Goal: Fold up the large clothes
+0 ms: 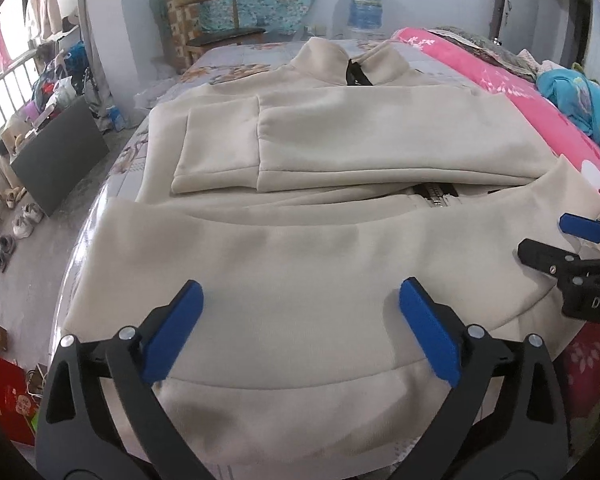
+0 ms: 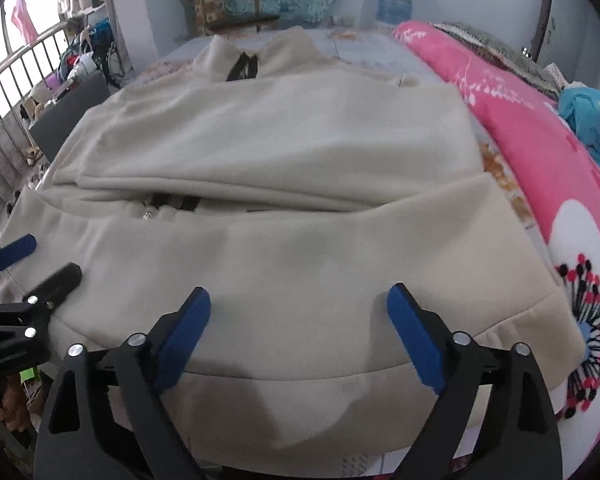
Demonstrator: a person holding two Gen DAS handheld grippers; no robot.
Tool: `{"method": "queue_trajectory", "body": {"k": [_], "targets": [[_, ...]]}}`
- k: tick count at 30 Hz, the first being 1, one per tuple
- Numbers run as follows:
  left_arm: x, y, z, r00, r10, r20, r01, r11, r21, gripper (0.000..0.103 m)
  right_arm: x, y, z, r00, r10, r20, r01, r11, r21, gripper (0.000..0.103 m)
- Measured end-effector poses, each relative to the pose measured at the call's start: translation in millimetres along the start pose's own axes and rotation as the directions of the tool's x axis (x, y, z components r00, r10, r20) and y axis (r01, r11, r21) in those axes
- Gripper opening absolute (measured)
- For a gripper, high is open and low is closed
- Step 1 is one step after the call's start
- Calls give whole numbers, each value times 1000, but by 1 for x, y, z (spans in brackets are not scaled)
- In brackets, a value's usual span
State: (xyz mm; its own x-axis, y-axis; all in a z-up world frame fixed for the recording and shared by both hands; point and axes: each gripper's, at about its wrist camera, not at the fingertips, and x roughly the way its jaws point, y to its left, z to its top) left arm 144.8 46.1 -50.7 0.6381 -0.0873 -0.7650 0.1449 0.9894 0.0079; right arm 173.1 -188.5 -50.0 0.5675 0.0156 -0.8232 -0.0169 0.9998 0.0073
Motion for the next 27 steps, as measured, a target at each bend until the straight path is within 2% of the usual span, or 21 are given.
{"method": "queue_trajectory", "body": {"k": [4,14,27], "targets": [[-1,0,-2,1000,4,10,-4,1000,-3,95,3,-1,-1,1000,2,2,-2,1000,6,97],[-1,-2,0,1000,20,0,-20,1000,-17,95,2,-1,-2,1000,4,4,-4,1000,12,97],[1,-1,4,998,28,-49,-30,999,-29,95,3,0,0,1000,-9,-19,9,1000,12,97]]}}
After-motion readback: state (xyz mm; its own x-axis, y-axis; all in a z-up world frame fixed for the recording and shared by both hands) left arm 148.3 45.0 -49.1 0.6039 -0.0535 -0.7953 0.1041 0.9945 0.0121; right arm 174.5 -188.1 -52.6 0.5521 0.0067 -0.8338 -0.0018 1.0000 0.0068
